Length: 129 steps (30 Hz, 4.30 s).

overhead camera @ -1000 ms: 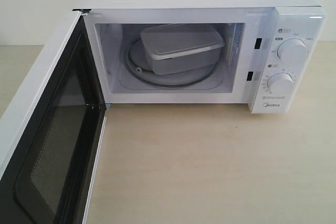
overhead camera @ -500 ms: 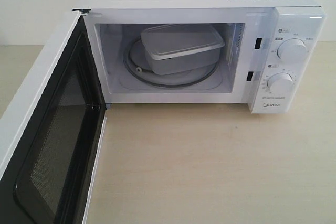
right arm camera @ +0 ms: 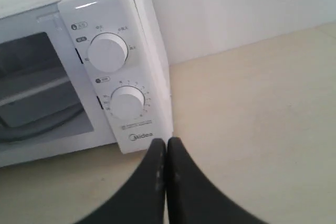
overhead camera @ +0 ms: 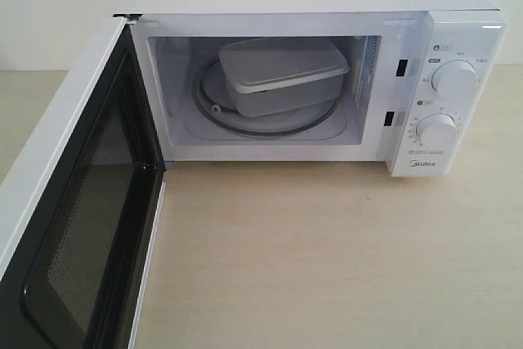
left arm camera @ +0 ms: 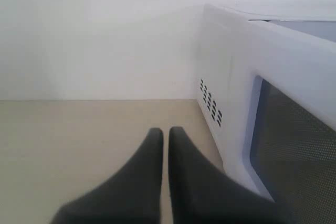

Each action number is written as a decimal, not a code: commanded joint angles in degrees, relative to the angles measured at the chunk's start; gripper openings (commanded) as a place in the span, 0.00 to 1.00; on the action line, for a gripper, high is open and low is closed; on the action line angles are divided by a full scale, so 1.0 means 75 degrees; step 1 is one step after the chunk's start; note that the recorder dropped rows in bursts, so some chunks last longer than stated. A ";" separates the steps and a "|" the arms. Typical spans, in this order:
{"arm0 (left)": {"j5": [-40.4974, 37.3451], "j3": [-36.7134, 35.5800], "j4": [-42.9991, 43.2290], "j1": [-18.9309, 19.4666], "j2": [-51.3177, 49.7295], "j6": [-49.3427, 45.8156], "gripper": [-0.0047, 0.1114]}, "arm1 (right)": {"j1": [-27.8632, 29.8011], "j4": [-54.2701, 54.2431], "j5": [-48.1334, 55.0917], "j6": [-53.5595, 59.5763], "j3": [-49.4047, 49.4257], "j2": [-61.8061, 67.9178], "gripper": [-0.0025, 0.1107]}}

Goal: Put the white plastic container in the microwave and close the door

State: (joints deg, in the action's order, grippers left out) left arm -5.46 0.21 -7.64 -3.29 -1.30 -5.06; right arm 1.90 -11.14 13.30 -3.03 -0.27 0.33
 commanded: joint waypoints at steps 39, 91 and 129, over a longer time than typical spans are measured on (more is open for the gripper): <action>0.0045 -0.0028 0.0001 0.0039 0.0048 0.0082 0.08 | 0.0043 0.2135 0.0703 0.0139 0.0036 -0.0043 0.02; -0.1573 0.1082 -0.0035 0.0039 0.0048 -0.0062 0.08 | -0.0279 0.2135 0.0691 0.0103 0.0036 -0.0043 0.02; -0.8246 0.7665 -0.0694 0.0039 -0.6515 -0.0810 0.08 | -0.0279 0.2135 0.0691 0.0087 0.0036 -0.0043 0.02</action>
State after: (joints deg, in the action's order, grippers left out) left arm -62.46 58.09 -12.10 -3.16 -46.79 -6.92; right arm 0.00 4.73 18.71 -2.20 0.03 0.23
